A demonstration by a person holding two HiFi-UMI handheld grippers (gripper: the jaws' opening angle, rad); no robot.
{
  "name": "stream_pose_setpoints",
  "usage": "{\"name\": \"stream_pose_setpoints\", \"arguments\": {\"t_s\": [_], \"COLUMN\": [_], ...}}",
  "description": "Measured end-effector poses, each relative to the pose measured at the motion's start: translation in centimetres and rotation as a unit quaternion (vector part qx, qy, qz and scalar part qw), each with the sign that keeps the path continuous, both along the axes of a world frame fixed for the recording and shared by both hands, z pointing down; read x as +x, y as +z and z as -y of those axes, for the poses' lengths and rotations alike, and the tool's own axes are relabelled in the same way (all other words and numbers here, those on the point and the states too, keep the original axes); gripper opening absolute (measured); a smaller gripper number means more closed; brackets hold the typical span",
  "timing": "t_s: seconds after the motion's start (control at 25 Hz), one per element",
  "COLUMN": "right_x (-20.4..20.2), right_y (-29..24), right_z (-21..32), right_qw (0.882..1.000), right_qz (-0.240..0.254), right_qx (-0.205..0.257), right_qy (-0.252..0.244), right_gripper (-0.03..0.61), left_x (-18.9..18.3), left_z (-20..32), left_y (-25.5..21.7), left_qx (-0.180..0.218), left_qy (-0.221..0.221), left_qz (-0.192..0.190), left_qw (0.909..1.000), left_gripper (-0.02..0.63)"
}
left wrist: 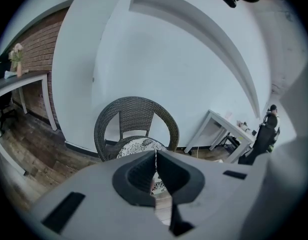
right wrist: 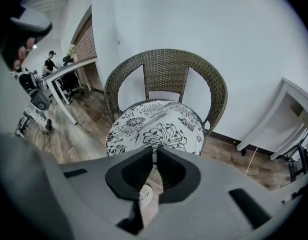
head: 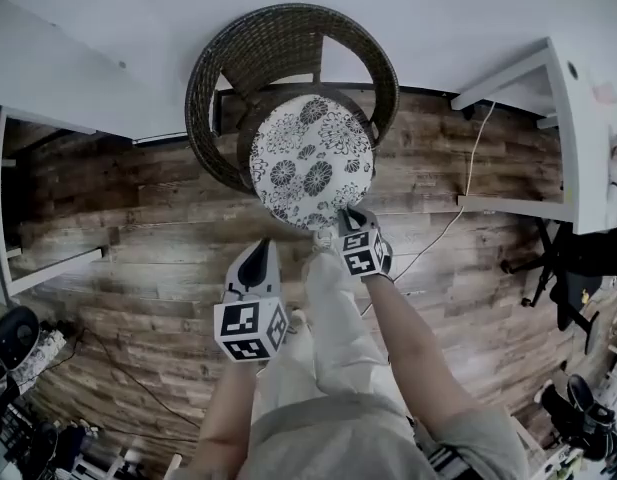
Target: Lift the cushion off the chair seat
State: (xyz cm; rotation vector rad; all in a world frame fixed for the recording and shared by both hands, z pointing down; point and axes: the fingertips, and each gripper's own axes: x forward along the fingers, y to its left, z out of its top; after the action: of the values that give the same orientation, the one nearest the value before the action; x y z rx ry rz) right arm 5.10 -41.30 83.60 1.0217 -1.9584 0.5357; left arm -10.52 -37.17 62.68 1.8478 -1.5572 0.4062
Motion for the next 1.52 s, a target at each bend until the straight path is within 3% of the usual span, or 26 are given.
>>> {"name": "stream_pose_setpoints", "arguments": {"t_s": [0.84, 1.52], "right_x": [-0.2, 0.0], "right_y": [-16.5, -30.6], "right_z": [-3.0, -8.8], "right_qw": [0.994, 0.972], "right_qz": [0.017, 0.052], "right_qx": [0.106, 0.23], "right_qy": [0.012, 0.022], "right_gripper": [0.028, 0.028], "left_x": [-0.5, -1.5], "left_z": [-6.3, -15.2], "left_y": [-11.6, -18.8], "left_qx": [0.069, 0.126], "left_qy": [0.003, 0.006], "left_qz": [0.003, 0.001], "left_qw": [0.9976, 0.9921], "left_gripper": [0.009, 0.009]}}
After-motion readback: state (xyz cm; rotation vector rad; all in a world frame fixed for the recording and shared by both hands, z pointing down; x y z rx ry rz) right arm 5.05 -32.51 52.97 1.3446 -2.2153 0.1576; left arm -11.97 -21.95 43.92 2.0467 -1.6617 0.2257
